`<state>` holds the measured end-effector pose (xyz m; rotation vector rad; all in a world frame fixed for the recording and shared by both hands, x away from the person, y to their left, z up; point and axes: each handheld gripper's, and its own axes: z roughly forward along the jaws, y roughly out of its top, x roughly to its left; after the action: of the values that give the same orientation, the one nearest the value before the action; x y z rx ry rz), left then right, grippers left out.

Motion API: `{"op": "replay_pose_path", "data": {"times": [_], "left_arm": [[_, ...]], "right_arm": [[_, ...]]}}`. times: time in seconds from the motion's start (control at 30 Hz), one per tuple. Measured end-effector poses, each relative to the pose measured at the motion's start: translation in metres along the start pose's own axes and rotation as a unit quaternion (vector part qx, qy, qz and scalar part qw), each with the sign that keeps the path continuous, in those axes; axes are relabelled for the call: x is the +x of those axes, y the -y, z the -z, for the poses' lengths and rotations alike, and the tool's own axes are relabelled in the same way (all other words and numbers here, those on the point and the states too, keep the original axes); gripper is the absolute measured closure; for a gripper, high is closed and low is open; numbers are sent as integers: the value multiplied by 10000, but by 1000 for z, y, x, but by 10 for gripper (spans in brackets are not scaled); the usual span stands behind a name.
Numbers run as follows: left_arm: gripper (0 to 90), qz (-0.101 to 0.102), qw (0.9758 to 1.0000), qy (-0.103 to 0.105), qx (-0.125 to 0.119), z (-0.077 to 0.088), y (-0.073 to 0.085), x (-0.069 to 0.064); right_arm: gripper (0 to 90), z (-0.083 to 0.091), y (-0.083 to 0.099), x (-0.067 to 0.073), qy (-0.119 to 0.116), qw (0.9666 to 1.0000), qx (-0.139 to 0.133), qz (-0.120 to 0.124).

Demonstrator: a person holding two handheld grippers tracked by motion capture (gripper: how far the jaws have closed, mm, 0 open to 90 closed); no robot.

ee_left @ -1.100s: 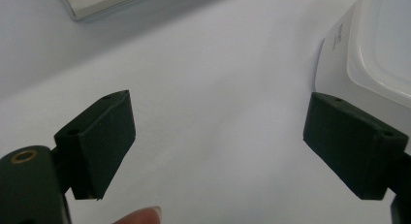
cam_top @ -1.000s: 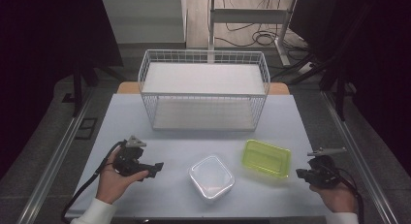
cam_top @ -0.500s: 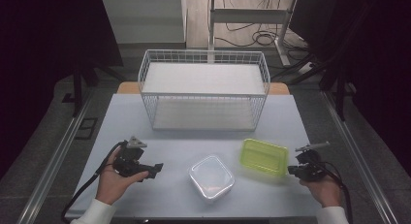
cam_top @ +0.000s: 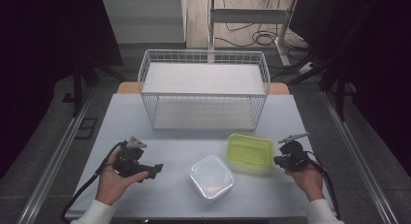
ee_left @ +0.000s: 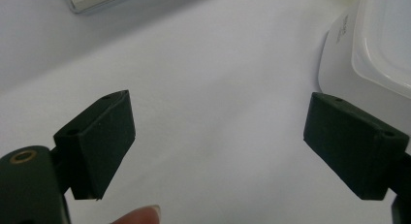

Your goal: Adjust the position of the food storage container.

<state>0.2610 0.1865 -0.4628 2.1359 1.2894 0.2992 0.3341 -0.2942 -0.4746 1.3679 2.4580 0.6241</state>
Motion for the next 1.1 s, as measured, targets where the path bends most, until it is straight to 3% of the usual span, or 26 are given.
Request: {"op": "replay_pose_path", "data": {"times": [1.1], "left_arm": [[106,-8,10000,-41,48,-4,0,-1]], "right_arm": [[887,-36,-45,31,-26,9992,-131,383]]}}
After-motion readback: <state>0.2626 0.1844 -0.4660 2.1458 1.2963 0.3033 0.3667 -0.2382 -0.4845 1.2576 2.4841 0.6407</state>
